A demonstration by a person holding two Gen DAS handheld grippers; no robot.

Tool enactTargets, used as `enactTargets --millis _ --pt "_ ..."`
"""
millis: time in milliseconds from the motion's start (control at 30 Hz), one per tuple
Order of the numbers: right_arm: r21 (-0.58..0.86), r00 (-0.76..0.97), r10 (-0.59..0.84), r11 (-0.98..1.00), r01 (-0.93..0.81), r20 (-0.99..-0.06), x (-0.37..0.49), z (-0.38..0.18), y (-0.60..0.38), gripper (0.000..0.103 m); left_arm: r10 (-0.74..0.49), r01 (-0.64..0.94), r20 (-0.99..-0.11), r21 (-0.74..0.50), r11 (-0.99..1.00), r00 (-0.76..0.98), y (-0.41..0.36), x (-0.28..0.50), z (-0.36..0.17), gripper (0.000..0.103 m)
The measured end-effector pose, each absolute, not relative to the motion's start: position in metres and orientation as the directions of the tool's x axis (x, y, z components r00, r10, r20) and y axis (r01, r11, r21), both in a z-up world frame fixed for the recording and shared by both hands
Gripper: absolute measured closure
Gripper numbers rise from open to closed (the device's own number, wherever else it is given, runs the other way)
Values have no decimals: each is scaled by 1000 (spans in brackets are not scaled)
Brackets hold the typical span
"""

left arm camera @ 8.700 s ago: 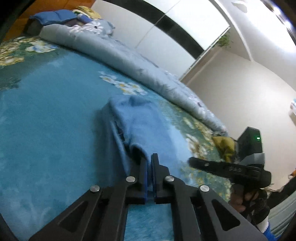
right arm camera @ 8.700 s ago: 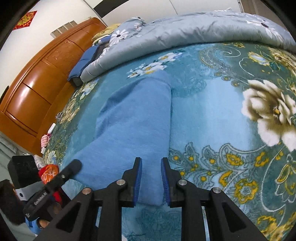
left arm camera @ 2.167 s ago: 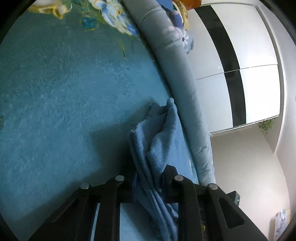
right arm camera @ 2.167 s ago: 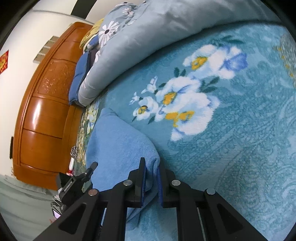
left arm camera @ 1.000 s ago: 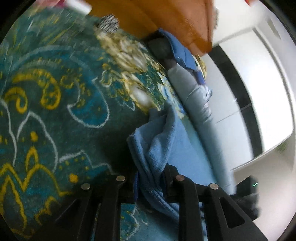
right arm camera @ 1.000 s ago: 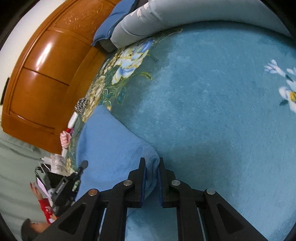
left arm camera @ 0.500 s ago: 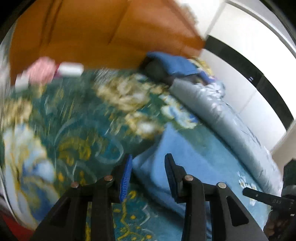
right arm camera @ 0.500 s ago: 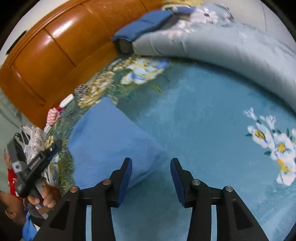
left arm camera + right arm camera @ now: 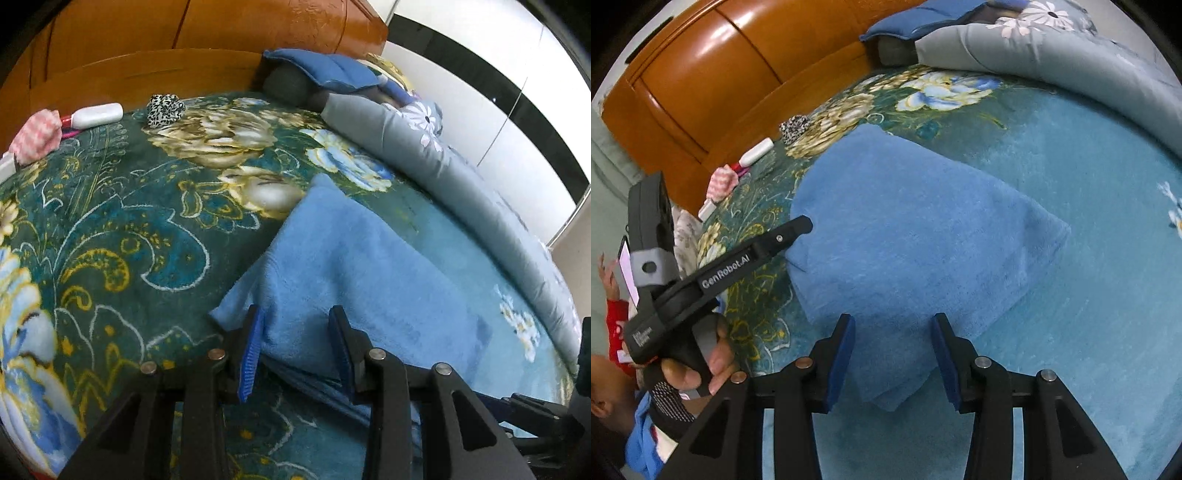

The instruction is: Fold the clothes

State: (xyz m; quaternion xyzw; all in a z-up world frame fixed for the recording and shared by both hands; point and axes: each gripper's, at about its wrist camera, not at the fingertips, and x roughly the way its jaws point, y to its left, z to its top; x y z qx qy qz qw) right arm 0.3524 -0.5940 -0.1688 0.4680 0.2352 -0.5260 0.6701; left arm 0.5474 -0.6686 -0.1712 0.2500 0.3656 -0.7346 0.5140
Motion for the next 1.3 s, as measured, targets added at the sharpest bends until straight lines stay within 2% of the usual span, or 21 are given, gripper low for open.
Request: enactTargets --millis 333,500,567,633,700,733,800,1033,1300 --pt "354 321 -547 48 934 -773 357 -146 -555 56 -631 945 -706 -282 -164 -321 -602 557 -159 64" --pt "268 241 -574 39 963 -783 355 -160 -521 56 -626 967 -738 -184 -175 -254 -556 538 -179 64" --pt "257 219 -572 15 966 -790 352 -168 -510 56 -646 975 -734 -109 -191 -209 -538 526 -182 60" --pt "244 191 -577 -14 970 -794 348 -175 -500 55 -662 978 -730 -43 -205 -170 -525 514 -183 48" --pt "214 153 -584 -36 976 -797 346 -180 -490 48 -665 976 -731 -4 -216 -150 -520 506 -184 44" --pt "195 132 -592 -42 980 -795 345 -181 -485 46 -660 975 -738 10 -220 -141 -517 503 -186 39" --pt "164 96 -610 -56 985 -787 344 -182 -475 43 -661 975 -740 35 -221 -124 -514 499 -189 37" --pt "116 42 -643 -74 991 -765 343 -187 -461 37 -640 977 -755 -4 -214 -144 -518 502 -193 24" --pt "127 59 -651 -57 990 -757 346 -190 -457 27 -638 975 -757 4 -222 -142 -518 499 -195 21"
